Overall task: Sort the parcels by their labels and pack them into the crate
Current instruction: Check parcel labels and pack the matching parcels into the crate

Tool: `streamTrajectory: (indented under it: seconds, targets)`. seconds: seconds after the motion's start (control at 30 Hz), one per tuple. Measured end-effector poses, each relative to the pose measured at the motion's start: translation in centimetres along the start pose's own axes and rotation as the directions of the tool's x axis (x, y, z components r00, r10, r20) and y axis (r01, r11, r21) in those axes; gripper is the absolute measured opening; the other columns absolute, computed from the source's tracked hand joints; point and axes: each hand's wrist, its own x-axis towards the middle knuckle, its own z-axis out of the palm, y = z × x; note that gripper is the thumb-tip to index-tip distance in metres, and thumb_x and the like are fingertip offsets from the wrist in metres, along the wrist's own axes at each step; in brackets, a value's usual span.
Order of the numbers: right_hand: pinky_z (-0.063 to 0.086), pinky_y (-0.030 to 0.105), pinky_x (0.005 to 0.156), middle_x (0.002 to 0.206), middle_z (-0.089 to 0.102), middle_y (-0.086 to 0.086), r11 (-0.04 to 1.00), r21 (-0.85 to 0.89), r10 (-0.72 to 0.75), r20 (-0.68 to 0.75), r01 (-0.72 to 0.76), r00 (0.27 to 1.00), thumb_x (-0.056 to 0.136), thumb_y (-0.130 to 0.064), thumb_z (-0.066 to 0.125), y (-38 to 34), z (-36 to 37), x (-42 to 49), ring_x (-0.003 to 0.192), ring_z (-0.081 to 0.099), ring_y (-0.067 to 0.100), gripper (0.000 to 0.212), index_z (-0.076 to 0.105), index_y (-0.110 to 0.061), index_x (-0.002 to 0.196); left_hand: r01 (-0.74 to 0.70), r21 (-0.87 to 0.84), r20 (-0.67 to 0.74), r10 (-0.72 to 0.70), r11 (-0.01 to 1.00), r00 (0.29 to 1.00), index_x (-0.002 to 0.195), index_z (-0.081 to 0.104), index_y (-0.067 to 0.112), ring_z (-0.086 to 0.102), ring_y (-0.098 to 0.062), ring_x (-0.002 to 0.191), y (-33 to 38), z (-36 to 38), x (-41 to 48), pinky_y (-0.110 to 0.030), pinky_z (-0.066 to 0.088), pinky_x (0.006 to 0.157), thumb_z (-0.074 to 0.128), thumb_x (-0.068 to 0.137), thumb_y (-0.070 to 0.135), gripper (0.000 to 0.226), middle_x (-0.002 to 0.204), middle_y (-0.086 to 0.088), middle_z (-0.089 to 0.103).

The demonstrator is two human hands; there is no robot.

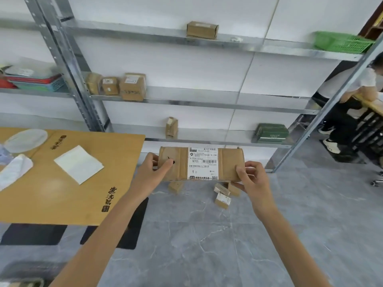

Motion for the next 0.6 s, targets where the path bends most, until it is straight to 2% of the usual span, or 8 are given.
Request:
streamTrajectory:
  seconds: [0.17, 0.27, 0.33, 0.47, 0.6]
  targets:
    - [0.060, 0.035, 0.072, 0.092, 0.059, 0.006, 1.000, 0.001, 0.016, 0.031, -0.016, 0.999, 0.088, -0.020, 0.065, 0.8, 4.4, -5.3, 0.086, 0.063, 0.018, 0.013, 0.053, -0.018, 0.093, 0.024, 0.078, 0.020, -0.026, 0.997, 0.999, 0.099, 0.046, 0.020, 0.058, -0.009, 0.086, -4.2, -5.7, -3.7, -0.022, 0.042, 0.060, 0.050, 0.088, 0.054, 0.036, 0.099, 0.004, 0.060]
    - [0.059, 0.024, 0.062, 0.094, 0.057, 0.006, 0.999, 0.010, 0.034, 0.053, -0.034, 0.998, 0.089, -0.020, 0.064, 1.0, 8.2, -9.0, 0.085, 0.063, 0.016, 0.013, 0.052, -0.019, 0.095, 0.052, 0.075, 0.035, -0.055, 0.996, 0.998, 0.098, 0.046, 0.020, 0.060, -0.016, 0.091, -7.1, -10.3, -5.8, -0.032, 0.050, 0.073, 0.046, 0.089, 0.056, 0.038, 0.099, 0.002, 0.060]
    - [0.059, 0.022, 0.061, 0.094, 0.057, 0.005, 0.998, 0.020, 0.064, 0.069, -0.066, 0.996, 0.090, -0.020, 0.063, 1.2, 11.0, -11.7, 0.084, 0.063, 0.016, 0.015, 0.051, -0.018, 0.098, 0.062, 0.084, 0.034, -0.065, 0.995, 0.997, 0.095, 0.046, 0.020, 0.061, -0.016, 0.090, -9.0, -13.7, -7.3, -0.039, 0.052, 0.081, 0.045, 0.090, 0.056, 0.035, 0.098, 0.002, 0.060]
    - [0.060, 0.027, 0.066, 0.096, 0.057, 0.004, 0.994, 0.011, 0.109, 0.091, -0.110, 0.990, 0.089, -0.021, 0.064, 1.7, 16.5, -17.1, 0.085, 0.064, 0.018, 0.015, 0.051, -0.020, 0.097, 0.127, 0.076, 0.009, -0.128, 0.989, 0.992, 0.088, 0.044, 0.023, 0.061, -0.016, 0.091, -12.7, -20.1, -10.3, -0.042, 0.053, 0.084, 0.049, 0.089, 0.053, 0.031, 0.095, 0.004, 0.059]
    - [0.060, 0.036, 0.074, 0.095, 0.056, 0.004, 0.990, 0.025, 0.132, 0.126, -0.136, 0.983, 0.089, -0.022, 0.065, 2.6, 20.3, -21.7, 0.085, 0.063, 0.015, 0.016, 0.051, -0.022, 0.097, 0.222, 0.042, 0.014, -0.222, 0.974, 0.975, 0.090, 0.044, 0.021, 0.060, -0.018, 0.093, -15.4, -24.6, -13.1, -0.034, 0.054, 0.077, 0.053, 0.088, 0.051, 0.032, 0.102, -0.003, 0.059]
